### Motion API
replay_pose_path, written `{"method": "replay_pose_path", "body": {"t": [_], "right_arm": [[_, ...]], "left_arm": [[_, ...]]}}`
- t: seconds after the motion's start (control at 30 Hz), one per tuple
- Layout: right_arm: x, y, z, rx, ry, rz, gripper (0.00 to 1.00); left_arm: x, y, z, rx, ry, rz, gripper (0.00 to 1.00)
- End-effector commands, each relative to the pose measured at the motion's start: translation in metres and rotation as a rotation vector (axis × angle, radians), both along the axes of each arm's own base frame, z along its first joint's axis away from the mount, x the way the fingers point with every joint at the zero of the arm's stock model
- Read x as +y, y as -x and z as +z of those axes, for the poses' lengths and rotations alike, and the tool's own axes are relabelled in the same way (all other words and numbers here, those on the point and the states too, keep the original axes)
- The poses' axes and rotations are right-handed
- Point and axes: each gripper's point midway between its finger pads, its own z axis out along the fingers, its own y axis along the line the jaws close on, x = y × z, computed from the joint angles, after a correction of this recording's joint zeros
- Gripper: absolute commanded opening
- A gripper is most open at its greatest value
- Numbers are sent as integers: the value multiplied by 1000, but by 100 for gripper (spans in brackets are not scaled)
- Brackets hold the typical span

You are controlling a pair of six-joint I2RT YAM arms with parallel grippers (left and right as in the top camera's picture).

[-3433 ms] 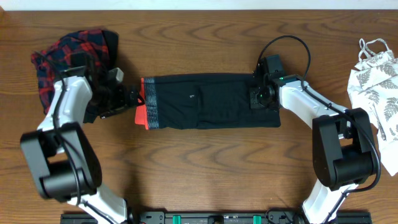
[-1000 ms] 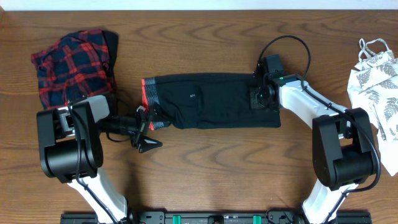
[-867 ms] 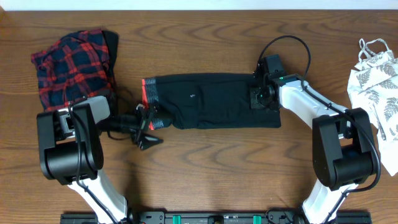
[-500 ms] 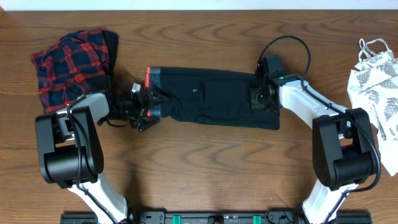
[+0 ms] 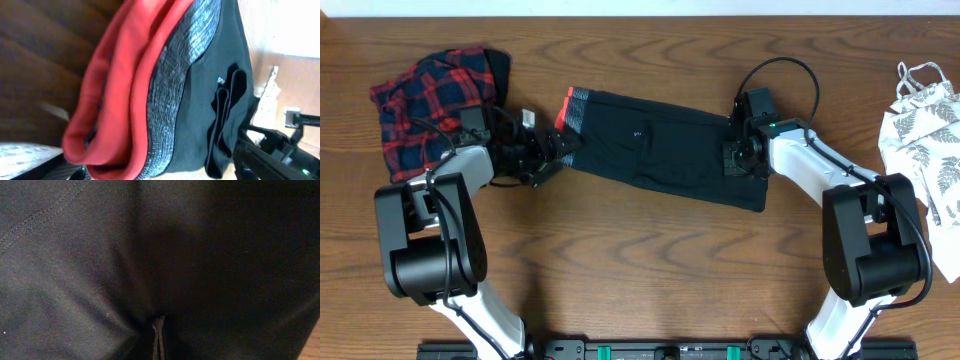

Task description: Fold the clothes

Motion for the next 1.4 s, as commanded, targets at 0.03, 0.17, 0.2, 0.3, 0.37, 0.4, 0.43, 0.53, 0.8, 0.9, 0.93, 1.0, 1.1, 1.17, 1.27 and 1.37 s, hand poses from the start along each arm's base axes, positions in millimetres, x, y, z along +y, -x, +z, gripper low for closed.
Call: {"method": "replay_pose_path", "body": {"t": [0.03, 0.17, 0.2, 0.3, 0.37, 0.4, 0.43, 0.53, 0.8, 0.9, 0.93, 1.0, 1.1, 1.17, 1.27, 1.37], "right_arm": [[-20, 33, -37, 129, 93, -23, 1], [-17, 33, -37, 130, 78, -20, 2], [-16, 33, -37, 130, 75, -19, 2], [-6, 26, -35, 102, 37, 24, 2], [16, 17, -32, 58, -48, 104, 2], [28, 13, -29, 31, -91, 143, 3], [47, 4, -24, -18, -157, 198, 4], [87, -21, -5, -174, -248, 286, 4], [132, -48, 22, -387, -273, 348, 1], [104, -45, 7, -328, -158, 225, 1], [93, -42, 2, -304, -118, 206, 1], [76, -35, -7, -255, -60, 196, 1], [55, -21, -17, -168, -20, 194, 1], [42, -13, -22, -117, -5, 174, 1], [35, -7, -25, -86, 6, 192, 1], [38, -7, -25, -89, 6, 218, 1]], "left_arm": [[52, 63, -105, 315, -366, 76, 91], [49, 67, -107, 335, -354, 89, 94], [48, 67, -107, 339, -352, 92, 94], [43, 67, -105, 337, -326, 85, 94], [40, 67, -104, 336, -306, 83, 94], [40, 67, -104, 339, -306, 84, 94], [40, 68, -104, 341, -307, 84, 94], [40, 68, -104, 341, -306, 84, 94], [42, 58, -104, 302, -316, 95, 95], [42, 58, -104, 302, -316, 94, 95], [44, 59, -104, 303, -323, 96, 95], [48, 59, -106, 307, -345, 103, 95], [49, 58, -106, 304, -352, 105, 95], [49, 57, -106, 300, -352, 106, 95], [49, 57, -106, 297, -353, 106, 95], [49, 57, -106, 297, -353, 106, 95]]}}
